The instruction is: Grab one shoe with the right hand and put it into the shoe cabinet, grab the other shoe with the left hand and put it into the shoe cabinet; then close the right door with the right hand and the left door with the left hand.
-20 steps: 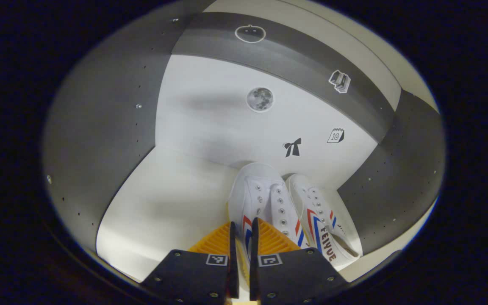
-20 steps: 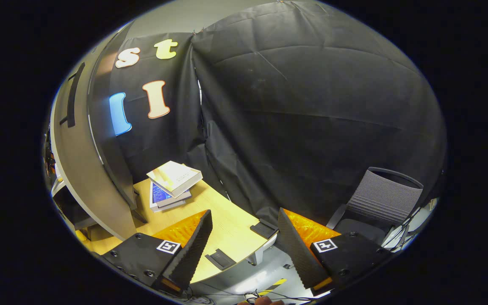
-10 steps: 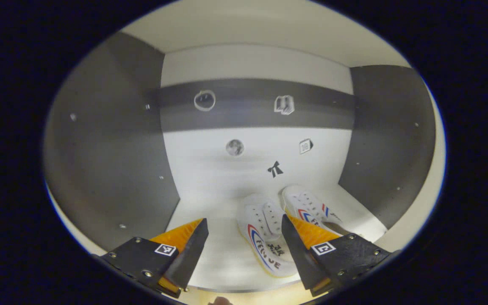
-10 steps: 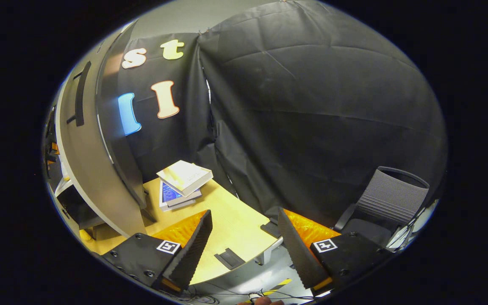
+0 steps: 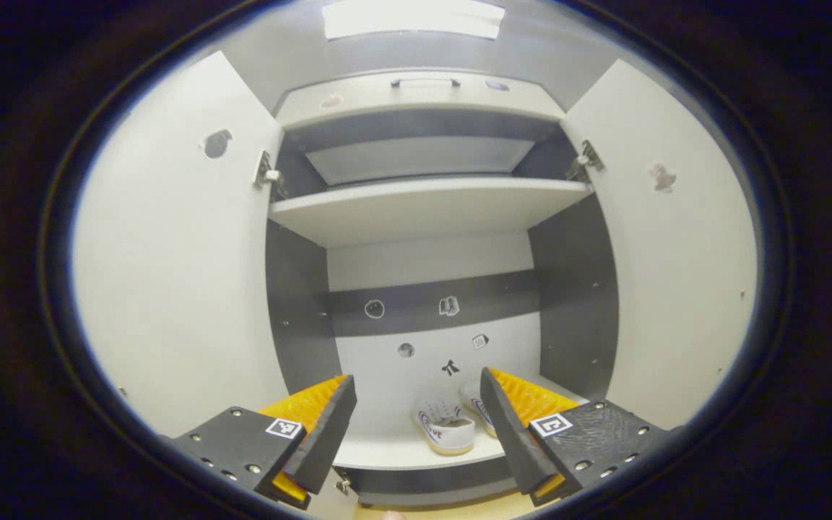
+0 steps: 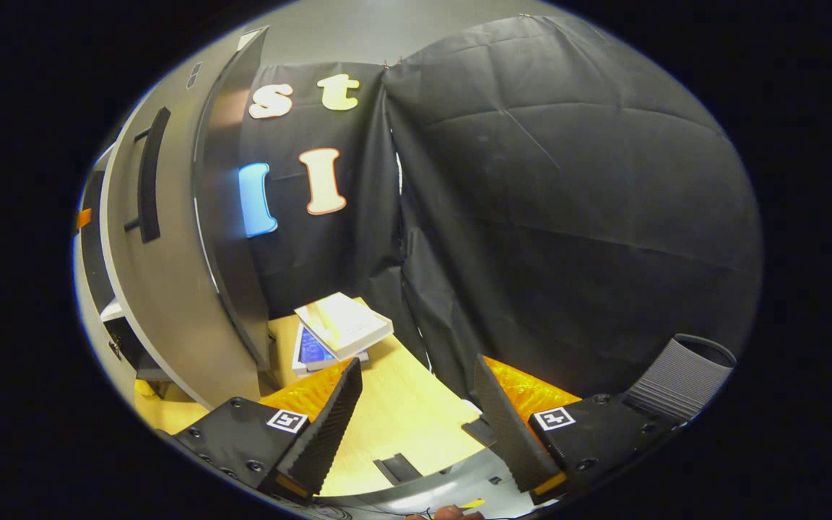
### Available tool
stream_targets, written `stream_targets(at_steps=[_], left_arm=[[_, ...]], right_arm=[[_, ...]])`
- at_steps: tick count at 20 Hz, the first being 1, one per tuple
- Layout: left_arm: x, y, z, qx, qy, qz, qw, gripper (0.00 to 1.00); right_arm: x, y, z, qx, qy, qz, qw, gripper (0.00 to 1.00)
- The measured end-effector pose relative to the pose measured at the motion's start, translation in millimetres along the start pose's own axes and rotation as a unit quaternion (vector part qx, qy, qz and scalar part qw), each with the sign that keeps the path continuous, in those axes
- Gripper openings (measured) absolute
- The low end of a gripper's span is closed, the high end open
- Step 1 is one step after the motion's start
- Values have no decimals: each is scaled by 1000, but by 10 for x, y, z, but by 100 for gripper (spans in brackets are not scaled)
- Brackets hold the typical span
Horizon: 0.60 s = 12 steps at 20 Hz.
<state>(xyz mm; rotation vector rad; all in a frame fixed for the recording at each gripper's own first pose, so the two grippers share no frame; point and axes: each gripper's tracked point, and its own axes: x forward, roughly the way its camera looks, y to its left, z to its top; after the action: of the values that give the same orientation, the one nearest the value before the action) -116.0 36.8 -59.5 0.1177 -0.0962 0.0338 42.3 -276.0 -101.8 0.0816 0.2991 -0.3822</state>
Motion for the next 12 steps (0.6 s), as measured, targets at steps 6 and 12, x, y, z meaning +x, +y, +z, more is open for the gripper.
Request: stream_targets(at_steps=[6,12], left_arm=[[-861,42,36,-43,-1,22,999,99],[-1654,231,-644,-37,67,109,991,98]], right_arm=[[213,292,580,-2,-46,57,997,98],[393,599,1174,9,-78,124,989,93]])
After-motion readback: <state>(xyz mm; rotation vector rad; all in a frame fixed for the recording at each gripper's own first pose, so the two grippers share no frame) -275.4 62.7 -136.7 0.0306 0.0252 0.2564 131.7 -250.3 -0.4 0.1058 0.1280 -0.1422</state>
